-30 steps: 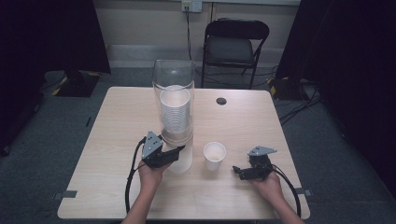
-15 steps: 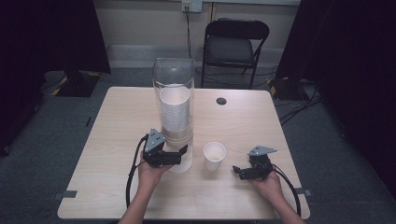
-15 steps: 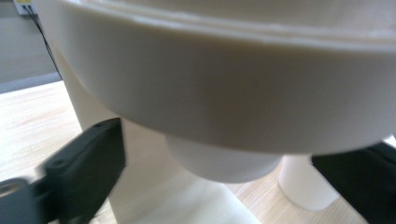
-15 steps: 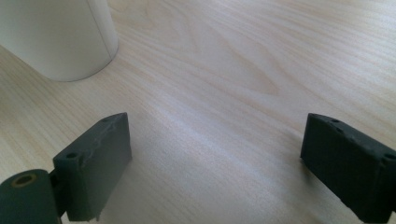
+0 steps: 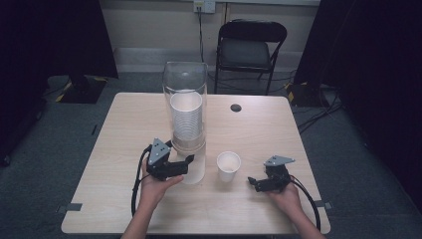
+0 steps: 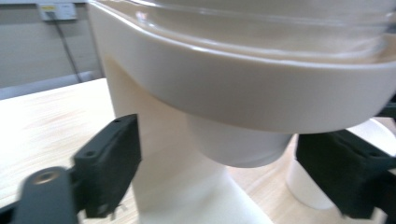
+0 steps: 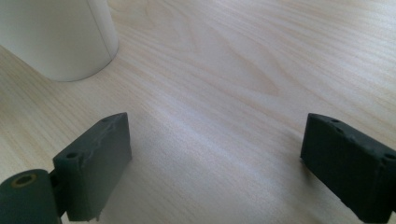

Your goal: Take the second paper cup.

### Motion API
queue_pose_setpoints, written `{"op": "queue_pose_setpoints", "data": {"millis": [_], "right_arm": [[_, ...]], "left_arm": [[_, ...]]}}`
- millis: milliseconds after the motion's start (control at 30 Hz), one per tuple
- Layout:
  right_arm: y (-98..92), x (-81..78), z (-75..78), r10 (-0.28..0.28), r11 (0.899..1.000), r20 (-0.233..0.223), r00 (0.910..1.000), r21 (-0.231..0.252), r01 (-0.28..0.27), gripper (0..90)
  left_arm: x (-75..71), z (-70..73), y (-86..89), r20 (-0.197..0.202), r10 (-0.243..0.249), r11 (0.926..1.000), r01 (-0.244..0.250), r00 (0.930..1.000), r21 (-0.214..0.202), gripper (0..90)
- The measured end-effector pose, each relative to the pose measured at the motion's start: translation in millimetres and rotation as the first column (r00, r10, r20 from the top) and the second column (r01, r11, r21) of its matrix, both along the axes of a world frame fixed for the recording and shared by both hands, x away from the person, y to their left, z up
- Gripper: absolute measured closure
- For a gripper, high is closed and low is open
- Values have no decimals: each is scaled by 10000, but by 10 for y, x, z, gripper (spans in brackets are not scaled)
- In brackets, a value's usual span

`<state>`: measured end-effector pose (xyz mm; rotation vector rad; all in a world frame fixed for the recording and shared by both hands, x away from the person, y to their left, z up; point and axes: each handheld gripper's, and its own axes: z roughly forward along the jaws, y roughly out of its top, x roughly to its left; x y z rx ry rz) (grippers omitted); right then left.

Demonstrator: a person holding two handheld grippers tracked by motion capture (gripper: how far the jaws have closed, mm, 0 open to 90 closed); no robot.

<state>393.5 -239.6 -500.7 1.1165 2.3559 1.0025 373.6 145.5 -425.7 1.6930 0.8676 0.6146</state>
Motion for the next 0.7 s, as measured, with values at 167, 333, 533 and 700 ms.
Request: {"op": "queue_pose_setpoints", "data": {"millis": [167, 333, 533, 700], "right_arm": [[1, 0, 0, -9, 10000, 0, 10000, 4, 9, 81], [0, 0, 0, 2, 10000, 1, 10000, 2, -2, 80], [1, 0, 0, -9, 10000, 2, 10000, 5, 9, 80], [0, 0, 0, -1, 10000, 1, 10000, 2, 1, 80]], "left_arm": [[31, 9, -82, 355, 112, 9981, -134, 9993, 607, 160], [59, -24, -169, 328, 240, 9909, -282, 9992, 1319, 172], [41, 2, -177, 619, 335, 9967, -380, 9975, 724, 155], [57, 26, -128, 526, 302, 9986, -324, 9982, 420, 162]]}}
